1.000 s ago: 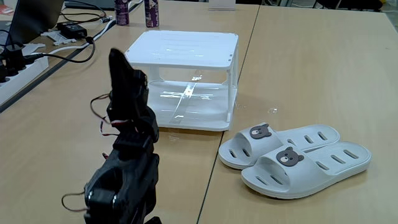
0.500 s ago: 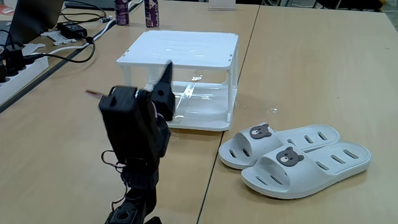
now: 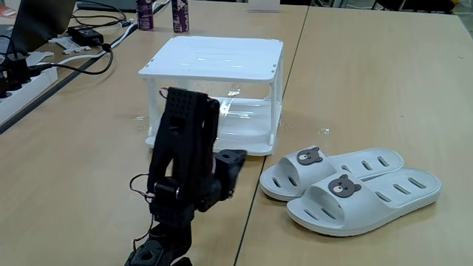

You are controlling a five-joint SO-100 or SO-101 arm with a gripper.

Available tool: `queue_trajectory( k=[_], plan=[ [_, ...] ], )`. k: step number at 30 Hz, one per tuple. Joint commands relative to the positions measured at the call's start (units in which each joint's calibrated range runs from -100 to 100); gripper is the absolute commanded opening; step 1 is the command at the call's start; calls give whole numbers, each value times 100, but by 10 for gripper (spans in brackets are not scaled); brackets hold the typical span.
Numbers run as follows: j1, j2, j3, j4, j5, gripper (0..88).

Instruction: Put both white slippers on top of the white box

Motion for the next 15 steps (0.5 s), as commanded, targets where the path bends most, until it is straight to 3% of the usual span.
queue_trajectory(
  k=[1,5,15],
  plan=[
    [363,236,-745,-15,42,80],
    [659,413,-1322,-15,42,154],
    [979,1069,-2612,123,42,204]
  ],
)
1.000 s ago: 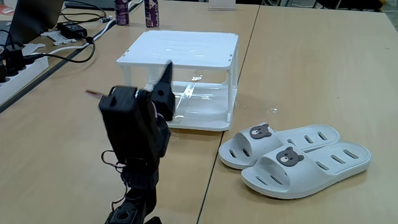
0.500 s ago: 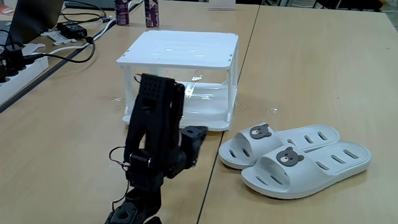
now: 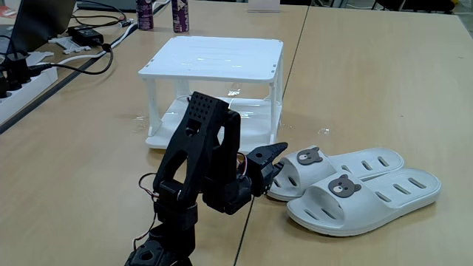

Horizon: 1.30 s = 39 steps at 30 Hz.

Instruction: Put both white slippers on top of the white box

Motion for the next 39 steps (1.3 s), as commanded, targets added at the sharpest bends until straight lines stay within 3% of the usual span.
queue_trajectory(
  k=[1,11,31,33,35,39],
  plan=[
    [51,55,-483,243,42,204],
    [602,207,-2630,2305,42,205],
    [586,1099,-4588,3039,42,195],
    [586,1099,-4570,3039,42,136],
    [569,1099,-4561,3039,42,0],
    [578,1040,-4552,3039,42,7]
  ],
)
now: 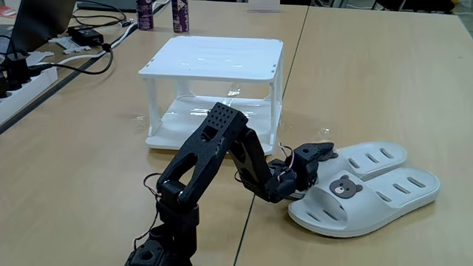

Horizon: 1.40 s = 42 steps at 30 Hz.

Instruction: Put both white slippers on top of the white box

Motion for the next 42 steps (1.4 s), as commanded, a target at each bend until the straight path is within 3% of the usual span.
queue_trajectory(
  k=[1,7,17,26,32,39,42],
  plan=[
    [31,-231,-320,9,42,7],
    [40,-1223,4,423,42,7],
    [138,-4825,239,4064,42,7],
    [138,-6608,-2016,7498,42,7],
    [138,-6650,-3812,8490,42,7],
    [56,-6650,-3974,8594,42,7],
    [-676,-6600,-3974,8594,42,7]
  ],
)
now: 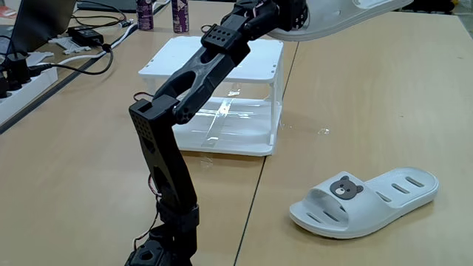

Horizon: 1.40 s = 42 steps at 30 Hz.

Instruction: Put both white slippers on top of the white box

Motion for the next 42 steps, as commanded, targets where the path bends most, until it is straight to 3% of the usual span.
queue_trajectory(
  k=[1,8,14,27,42],
  plan=[
    [-932,-571,-596,2,42,7],
    [-3087,-571,-208,2,42,7],
    [-4090,-571,-199,-7,42,7],
    [-4098,397,-749,-67,42,7],
    [-4065,4436,-5052,-76,42,7]
  ],
)
